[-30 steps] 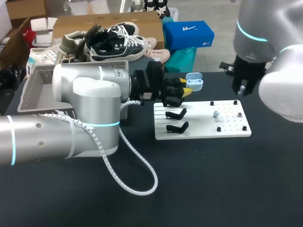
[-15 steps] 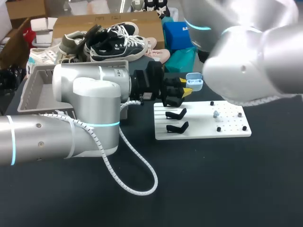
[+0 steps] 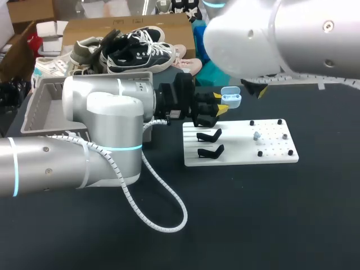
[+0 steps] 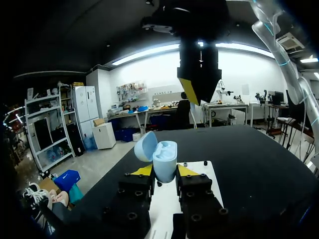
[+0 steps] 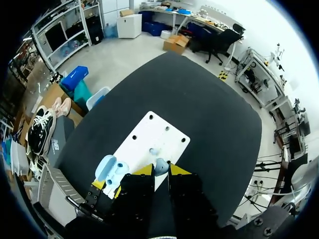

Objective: Pick up each earbud case from the left stands, insert the matching earbuds, close the lid, and place the case in the box.

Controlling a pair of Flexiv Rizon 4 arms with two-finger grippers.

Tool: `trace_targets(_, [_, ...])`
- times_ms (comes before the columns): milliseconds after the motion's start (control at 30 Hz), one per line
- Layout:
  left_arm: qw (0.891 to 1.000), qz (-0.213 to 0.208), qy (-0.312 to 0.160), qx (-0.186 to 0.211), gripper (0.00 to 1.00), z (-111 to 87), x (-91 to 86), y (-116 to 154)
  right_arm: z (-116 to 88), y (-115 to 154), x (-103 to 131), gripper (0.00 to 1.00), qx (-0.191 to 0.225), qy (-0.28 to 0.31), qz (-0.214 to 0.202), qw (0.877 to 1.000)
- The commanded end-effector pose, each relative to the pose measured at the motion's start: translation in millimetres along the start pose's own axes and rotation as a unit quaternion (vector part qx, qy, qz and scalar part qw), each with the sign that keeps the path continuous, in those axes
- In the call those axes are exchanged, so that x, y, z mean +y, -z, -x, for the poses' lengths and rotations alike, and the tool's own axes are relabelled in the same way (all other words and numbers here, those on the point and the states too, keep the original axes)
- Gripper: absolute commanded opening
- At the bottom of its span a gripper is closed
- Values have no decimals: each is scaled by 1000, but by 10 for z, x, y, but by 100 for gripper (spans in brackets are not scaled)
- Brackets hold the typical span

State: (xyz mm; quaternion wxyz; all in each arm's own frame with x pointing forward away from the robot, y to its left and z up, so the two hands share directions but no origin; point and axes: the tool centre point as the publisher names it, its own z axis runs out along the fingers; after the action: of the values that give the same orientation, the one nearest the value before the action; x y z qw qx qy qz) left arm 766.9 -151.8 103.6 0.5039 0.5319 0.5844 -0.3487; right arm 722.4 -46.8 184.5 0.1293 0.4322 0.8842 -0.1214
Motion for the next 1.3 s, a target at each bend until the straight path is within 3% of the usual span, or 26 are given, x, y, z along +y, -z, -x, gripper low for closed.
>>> trace_targets(33, [1000,5,0,-1,0,-3,-27,6,-11,33,74,0,2,4,-42,999])
trace_targets(433, [1000,5,0,-1,0,-3,-27,6,-114,7,246,0,20,24,-31,999])
trace_targets(700, [1000,5,0,-1,0,-3,-27,6,-115,-8,304,0,24,-18,-35,999])
trace_targets(1300, [1000,5,0,-1,0,-3,-27,6,-121,-26,348,0,31,-18,-33,999])
